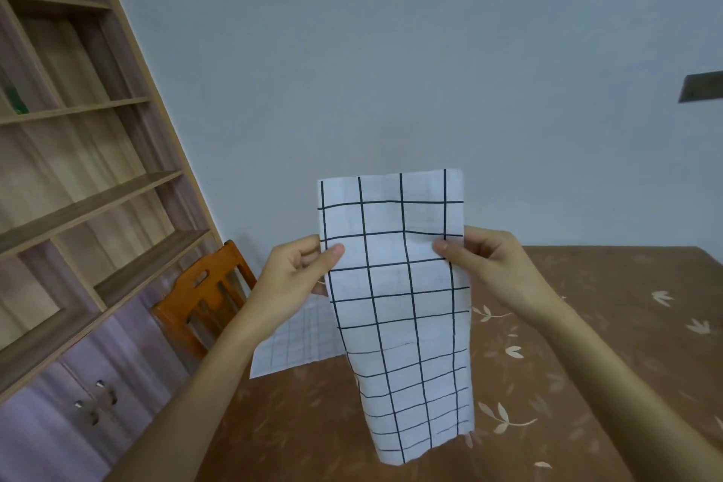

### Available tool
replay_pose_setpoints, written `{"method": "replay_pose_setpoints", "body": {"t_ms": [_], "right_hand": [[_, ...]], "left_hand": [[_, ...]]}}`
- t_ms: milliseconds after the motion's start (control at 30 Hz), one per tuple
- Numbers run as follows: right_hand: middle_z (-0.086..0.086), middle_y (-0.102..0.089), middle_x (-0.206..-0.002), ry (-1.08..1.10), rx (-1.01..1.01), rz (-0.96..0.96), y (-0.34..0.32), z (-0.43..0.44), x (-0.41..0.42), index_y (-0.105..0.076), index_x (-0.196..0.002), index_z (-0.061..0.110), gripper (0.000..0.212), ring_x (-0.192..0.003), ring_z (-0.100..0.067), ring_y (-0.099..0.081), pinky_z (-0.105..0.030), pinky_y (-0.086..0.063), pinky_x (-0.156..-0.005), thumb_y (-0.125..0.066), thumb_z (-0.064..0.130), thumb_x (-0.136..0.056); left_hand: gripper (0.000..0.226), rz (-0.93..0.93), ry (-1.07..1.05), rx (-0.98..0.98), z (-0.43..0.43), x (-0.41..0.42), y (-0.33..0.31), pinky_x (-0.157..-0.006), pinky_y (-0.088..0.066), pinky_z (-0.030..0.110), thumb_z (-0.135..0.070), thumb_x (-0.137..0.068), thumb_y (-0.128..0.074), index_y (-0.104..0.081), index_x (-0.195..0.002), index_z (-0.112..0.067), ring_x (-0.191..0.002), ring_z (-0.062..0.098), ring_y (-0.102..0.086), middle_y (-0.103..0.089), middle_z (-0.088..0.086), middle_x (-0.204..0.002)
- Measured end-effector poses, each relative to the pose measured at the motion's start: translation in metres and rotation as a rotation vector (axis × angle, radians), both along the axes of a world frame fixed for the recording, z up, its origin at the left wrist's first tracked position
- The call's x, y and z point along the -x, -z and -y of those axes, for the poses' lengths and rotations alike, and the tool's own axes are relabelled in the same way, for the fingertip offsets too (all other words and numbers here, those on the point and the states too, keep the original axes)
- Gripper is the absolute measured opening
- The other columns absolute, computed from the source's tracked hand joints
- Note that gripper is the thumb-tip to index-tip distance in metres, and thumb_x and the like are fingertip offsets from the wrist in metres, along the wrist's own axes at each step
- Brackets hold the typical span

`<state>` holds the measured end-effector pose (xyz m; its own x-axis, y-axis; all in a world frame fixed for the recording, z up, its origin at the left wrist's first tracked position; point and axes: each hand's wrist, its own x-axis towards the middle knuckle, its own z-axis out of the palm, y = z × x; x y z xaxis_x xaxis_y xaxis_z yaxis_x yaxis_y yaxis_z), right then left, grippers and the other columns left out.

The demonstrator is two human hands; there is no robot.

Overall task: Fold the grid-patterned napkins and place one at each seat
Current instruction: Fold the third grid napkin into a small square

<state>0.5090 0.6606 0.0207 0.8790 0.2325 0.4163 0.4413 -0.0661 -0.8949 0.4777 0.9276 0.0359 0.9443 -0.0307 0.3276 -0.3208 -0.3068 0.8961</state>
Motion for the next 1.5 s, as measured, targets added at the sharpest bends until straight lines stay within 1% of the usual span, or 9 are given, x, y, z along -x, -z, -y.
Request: {"method": "replay_pose_setpoints", "body": {"t_ms": [67, 167, 333, 533, 700, 800, 967, 1267, 1500], "right_hand": [[-0.016, -0.069, -0.073, 0.003, -0.024, -0.002, -0.002, 0.005, -0.002, -0.078, -0.085, 0.017, 0.016, -0.075, -0.021, -0.063, -0.026, -0.043, -0.073, -0.066, 0.021, -0.095], [0.015, -0.076, -0.075, -0.031, -0.070, -0.044, -0.004, 0.008, -0.002, -0.077, -0.087, 0.020, 0.030, -0.075, 0.003, -0.070, -0.008, -0.049, -0.071, -0.057, 0.000, -0.097], [0.001, -0.076, -0.093, -0.077, -0.186, -0.194, -0.001, 0.002, -0.012, -0.078, -0.083, 0.020, 0.039, -0.082, -0.016, -0.068, -0.032, -0.051, -0.075, -0.048, -0.001, -0.097], [-0.004, -0.076, -0.095, -0.115, -0.251, -0.324, -0.001, -0.011, -0.021, -0.078, -0.091, 0.018, 0.041, -0.085, -0.022, -0.065, -0.039, -0.043, -0.076, -0.038, 0.012, -0.097], [-0.003, -0.071, -0.125, -0.208, -0.244, -0.360, 0.012, -0.017, -0.029, -0.064, -0.127, 0.034, 0.051, -0.113, -0.022, -0.069, -0.043, -0.049, -0.099, -0.047, 0.065, -0.090], [0.012, -0.071, -0.123, -0.169, -0.065, -0.270, 0.015, -0.020, -0.024, -0.058, -0.131, 0.033, 0.054, -0.110, -0.007, -0.069, -0.031, -0.053, -0.092, -0.076, 0.045, -0.082], [-0.004, -0.080, -0.099, -0.184, -0.073, -0.253, 0.016, -0.030, -0.017, -0.073, -0.108, 0.012, 0.022, -0.085, -0.018, -0.077, -0.020, -0.058, -0.062, -0.075, 0.011, -0.086], [-0.005, -0.080, -0.099, -0.101, -0.178, -0.141, 0.015, -0.035, -0.023, -0.076, -0.103, 0.007, 0.016, -0.094, -0.018, -0.076, -0.026, -0.060, -0.082, -0.072, 0.004, -0.088], [0.002, -0.080, -0.091, -0.083, -0.073, -0.073, 0.018, -0.029, -0.028, -0.079, -0.098, 0.017, 0.015, -0.084, -0.011, -0.074, -0.022, -0.058, -0.078, -0.074, 0.008, -0.086]], "left_hand": [[0.022, -0.004, 0.018, 0.014, -0.002, -0.001, -0.002, -0.060, -0.057, 0.021, -0.016, -0.099, -0.057, -0.068, -0.092, 0.002, -0.068, 0.019, -0.070, -0.059, 0.039, -0.083], [0.018, -0.018, 0.034, 0.096, -0.003, -0.003, -0.004, -0.056, -0.054, 0.018, -0.012, -0.099, -0.057, -0.069, -0.099, 0.002, -0.062, 0.013, -0.065, -0.055, 0.031, -0.078], [0.029, 0.019, 0.030, 0.185, -0.002, -0.001, -0.005, -0.057, -0.053, 0.015, 0.005, -0.099, -0.048, -0.075, -0.096, -0.006, -0.073, 0.009, -0.072, -0.078, -0.004, -0.089], [0.034, 0.022, 0.038, 0.250, -0.014, -0.004, -0.006, -0.068, -0.058, 0.030, -0.012, -0.092, -0.047, -0.080, -0.083, -0.011, -0.087, 0.031, -0.063, -0.069, 0.017, -0.090], [0.016, 0.077, -0.058, 0.096, -0.018, -0.003, -0.003, -0.066, -0.052, 0.024, -0.020, -0.082, -0.080, -0.078, -0.098, -0.018, -0.073, 0.030, -0.054, -0.054, 0.029, -0.071], [0.023, 0.103, -0.070, 0.106, -0.018, -0.003, -0.002, -0.069, -0.051, 0.027, -0.005, -0.086, -0.074, -0.073, -0.107, -0.014, -0.063, 0.016, -0.053, -0.054, 0.008, -0.060], [0.037, 0.141, -0.071, 0.105, -0.019, -0.003, -0.003, -0.063, -0.047, 0.018, -0.007, -0.093, -0.067, -0.062, -0.128, -0.018, -0.060, 0.007, -0.052, -0.057, -0.004, -0.057], [0.043, -0.065, 0.012, -0.007, -0.023, 0.000, 0.009, -0.085, -0.060, 0.052, -0.005, -0.084, -0.074, -0.063, -0.126, -0.012, -0.099, 0.025, -0.075, -0.077, 0.002, -0.111], [0.022, 0.048, -0.048, -0.054, -0.027, -0.003, 0.006, -0.063, -0.057, 0.024, -0.007, -0.089, -0.070, -0.073, -0.109, -0.014, -0.082, 0.007, -0.074, -0.079, -0.005, -0.099]]}}
